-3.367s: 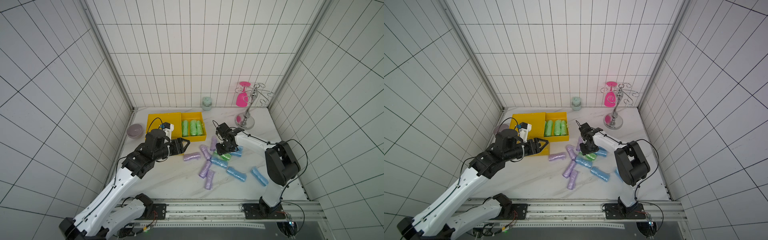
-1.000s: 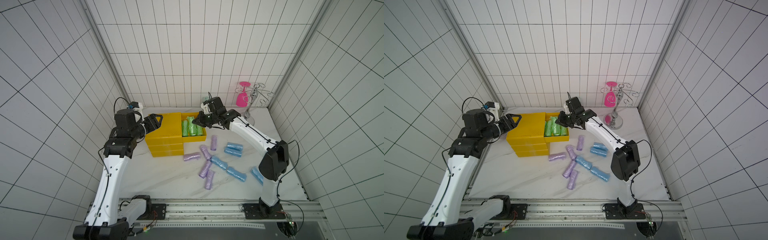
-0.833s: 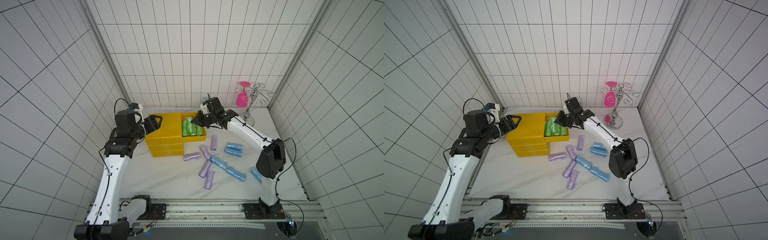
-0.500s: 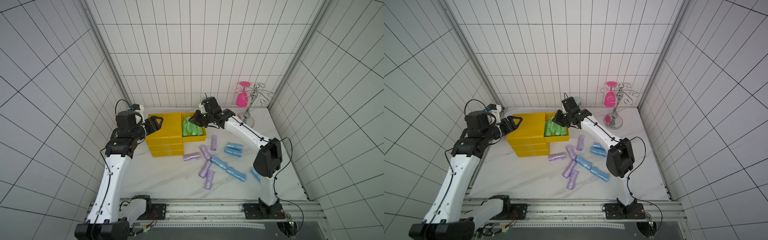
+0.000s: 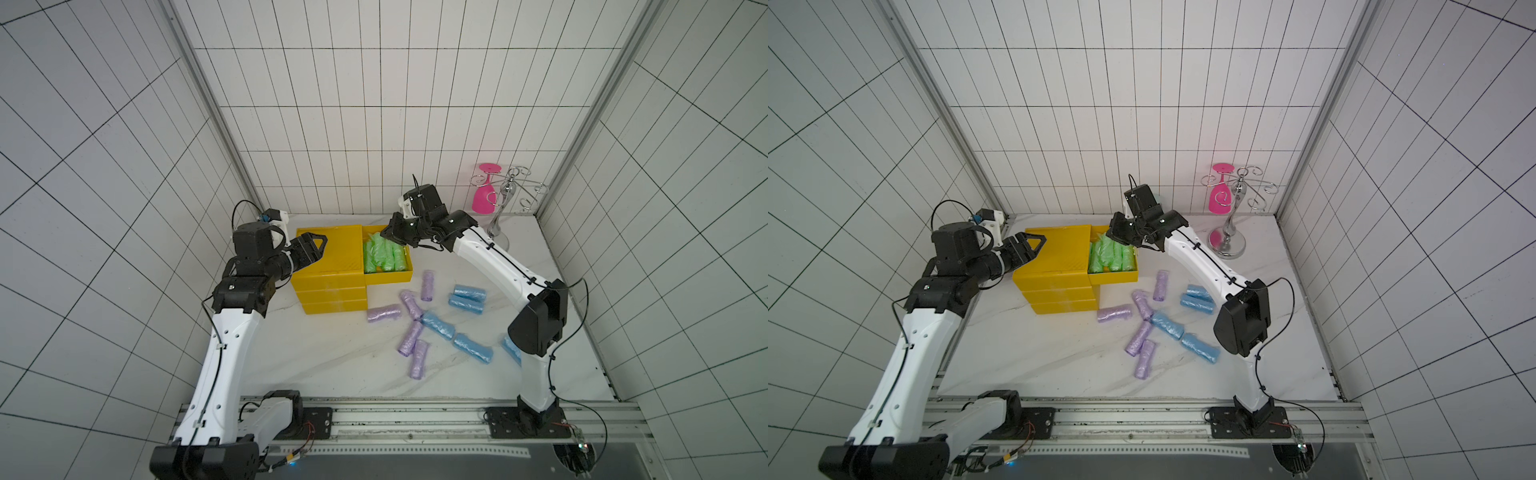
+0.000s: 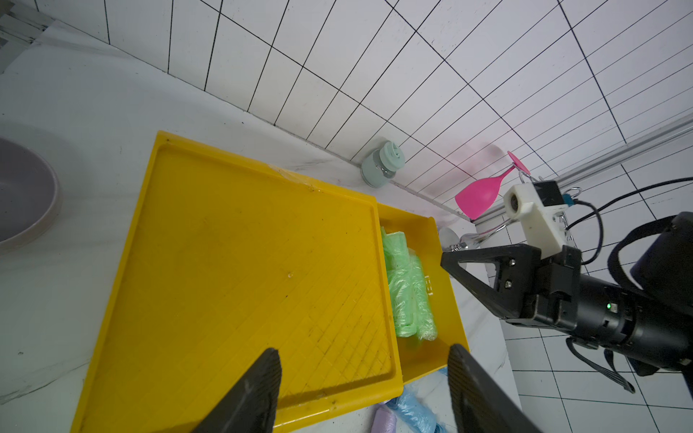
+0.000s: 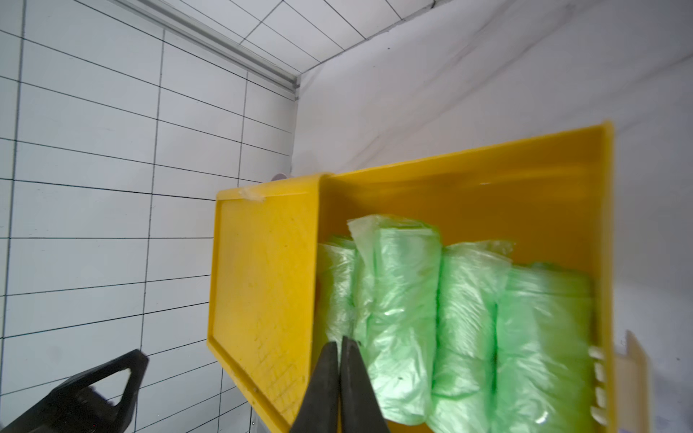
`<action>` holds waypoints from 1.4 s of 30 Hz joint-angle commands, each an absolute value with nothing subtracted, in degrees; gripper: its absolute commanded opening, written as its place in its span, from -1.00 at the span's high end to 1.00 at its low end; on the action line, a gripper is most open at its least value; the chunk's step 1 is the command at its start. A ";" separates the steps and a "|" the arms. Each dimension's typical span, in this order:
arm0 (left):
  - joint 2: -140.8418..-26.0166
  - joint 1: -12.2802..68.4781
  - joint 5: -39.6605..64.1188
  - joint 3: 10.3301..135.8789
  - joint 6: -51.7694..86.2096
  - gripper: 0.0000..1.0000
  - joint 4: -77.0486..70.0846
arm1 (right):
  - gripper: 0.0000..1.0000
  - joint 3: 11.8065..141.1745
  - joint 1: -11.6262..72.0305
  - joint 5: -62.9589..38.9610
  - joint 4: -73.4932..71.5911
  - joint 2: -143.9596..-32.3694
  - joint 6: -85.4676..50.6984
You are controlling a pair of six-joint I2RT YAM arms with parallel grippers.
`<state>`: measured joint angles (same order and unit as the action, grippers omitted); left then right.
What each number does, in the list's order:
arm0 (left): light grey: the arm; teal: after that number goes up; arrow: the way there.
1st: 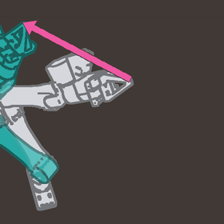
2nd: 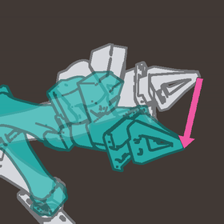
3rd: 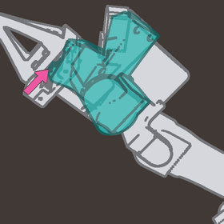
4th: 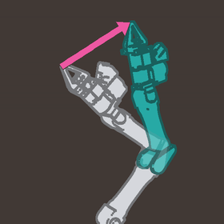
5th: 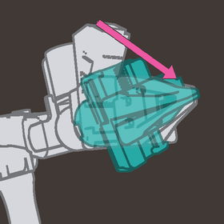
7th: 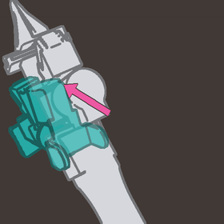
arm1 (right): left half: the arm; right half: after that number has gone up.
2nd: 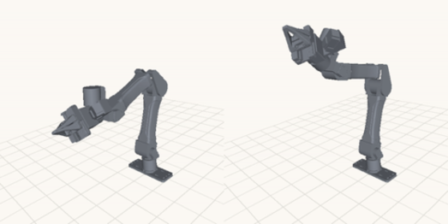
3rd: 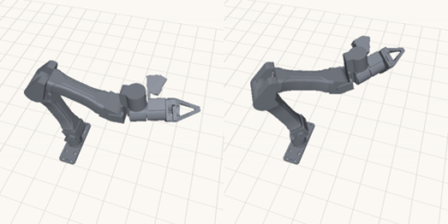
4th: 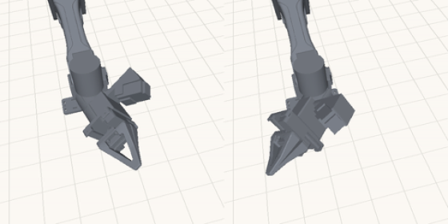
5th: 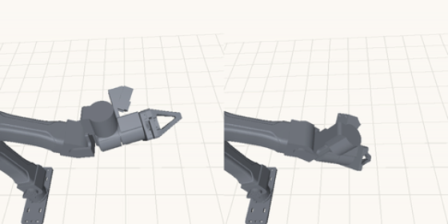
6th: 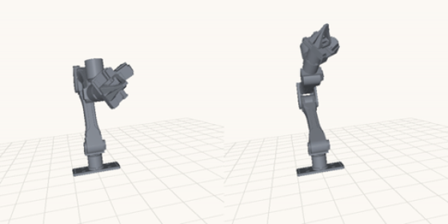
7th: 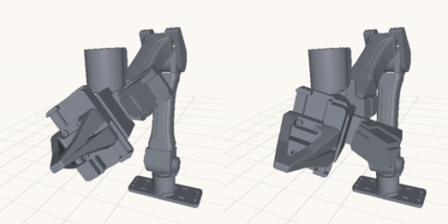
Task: Sort the rolls of trash bags by color and place them into the drawer
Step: Place the roll of trash bags in the drawer.
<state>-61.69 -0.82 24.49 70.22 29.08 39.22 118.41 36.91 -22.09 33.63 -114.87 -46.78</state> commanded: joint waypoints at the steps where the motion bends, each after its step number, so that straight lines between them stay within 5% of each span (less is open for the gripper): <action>1: -61.70 -1.12 24.61 69.70 28.74 -0.39 37.80 | 0.87 122.26 38.07 -26.01 36.19 -118.44 -44.65; 19: -61.18 -1.76 23.57 69.87 28.39 -0.39 38.82 | 0.85 120.54 38.87 -21.99 40.25 -120.81 -41.42; 28: -60.47 -4.61 21.28 69.53 28.23 -0.36 39.54 | 0.75 121.25 38.42 -21.62 40.50 -112.23 -34.82; 42: -61.31 -11.16 23.50 63.16 32.39 -0.35 33.86 | 0.87 102.11 28.00 -12.87 45.68 -102.34 -25.44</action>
<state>-60.71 -10.44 21.61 64.40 30.65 37.60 106.08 28.60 -15.94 42.39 -100.62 -28.58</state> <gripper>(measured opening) 0.678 0.068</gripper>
